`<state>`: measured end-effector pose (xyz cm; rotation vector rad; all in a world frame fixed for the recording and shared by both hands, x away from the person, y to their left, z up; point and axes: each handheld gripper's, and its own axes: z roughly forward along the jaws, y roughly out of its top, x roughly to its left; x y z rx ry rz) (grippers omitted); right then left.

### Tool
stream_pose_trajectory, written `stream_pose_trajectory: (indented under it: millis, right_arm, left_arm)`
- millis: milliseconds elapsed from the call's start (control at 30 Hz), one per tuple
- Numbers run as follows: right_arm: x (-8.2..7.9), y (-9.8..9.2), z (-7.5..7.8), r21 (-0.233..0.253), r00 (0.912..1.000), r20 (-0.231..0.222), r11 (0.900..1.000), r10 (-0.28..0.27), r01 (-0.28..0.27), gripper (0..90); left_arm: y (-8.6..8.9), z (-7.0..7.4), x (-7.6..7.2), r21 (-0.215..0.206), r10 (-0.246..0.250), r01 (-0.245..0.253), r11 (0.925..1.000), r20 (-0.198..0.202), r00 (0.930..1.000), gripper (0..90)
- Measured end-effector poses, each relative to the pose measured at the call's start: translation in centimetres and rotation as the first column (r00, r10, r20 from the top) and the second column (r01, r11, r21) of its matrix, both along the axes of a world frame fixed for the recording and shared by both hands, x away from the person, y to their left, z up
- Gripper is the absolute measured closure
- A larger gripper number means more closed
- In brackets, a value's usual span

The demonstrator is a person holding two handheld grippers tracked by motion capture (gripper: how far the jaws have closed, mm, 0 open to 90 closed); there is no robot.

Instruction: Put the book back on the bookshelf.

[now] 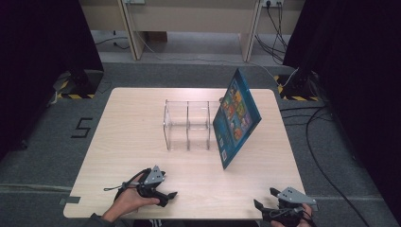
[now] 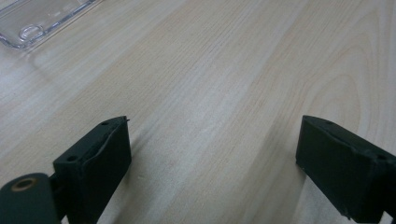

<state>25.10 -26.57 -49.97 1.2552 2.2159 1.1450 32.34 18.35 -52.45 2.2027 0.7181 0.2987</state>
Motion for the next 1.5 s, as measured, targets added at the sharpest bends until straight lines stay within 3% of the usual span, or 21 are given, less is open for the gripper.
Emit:
stream_pose_trajectory:
  millis: [500,733,1067,1500]
  right_arm:
    - [-0.3,-0.1,-0.6,-0.058,0.9988,-0.048,0.998,0.012,-0.015,20.8]
    - [-0.4,-0.2,-1.2,-0.113,0.9957,-0.092,0.994,0.003,-0.013,20.6]
    - [-0.6,0.1,-1.4,-0.153,0.9971,-0.073,0.988,0.019,-0.030,18.8]
    - [-0.7,0.1,-1.4,-0.155,0.9972,-0.071,0.987,0.024,-0.035,17.7]
  left_arm:
    - [0.0,0.0,0.0,0.000,0.000,0.000,1.0000,0.000,1.0000,9.5]
    - [0.0,0.0,0.0,0.000,0.000,0.000,1.0000,0.000,1.0000,9.5]
    - [0.0,0.0,0.0,0.000,0.000,0.000,1.0000,0.000,1.0000,9.4]
    - [0.0,0.0,0.0,0.000,0.000,0.000,1.0000,0.000,1.0000,9.5]
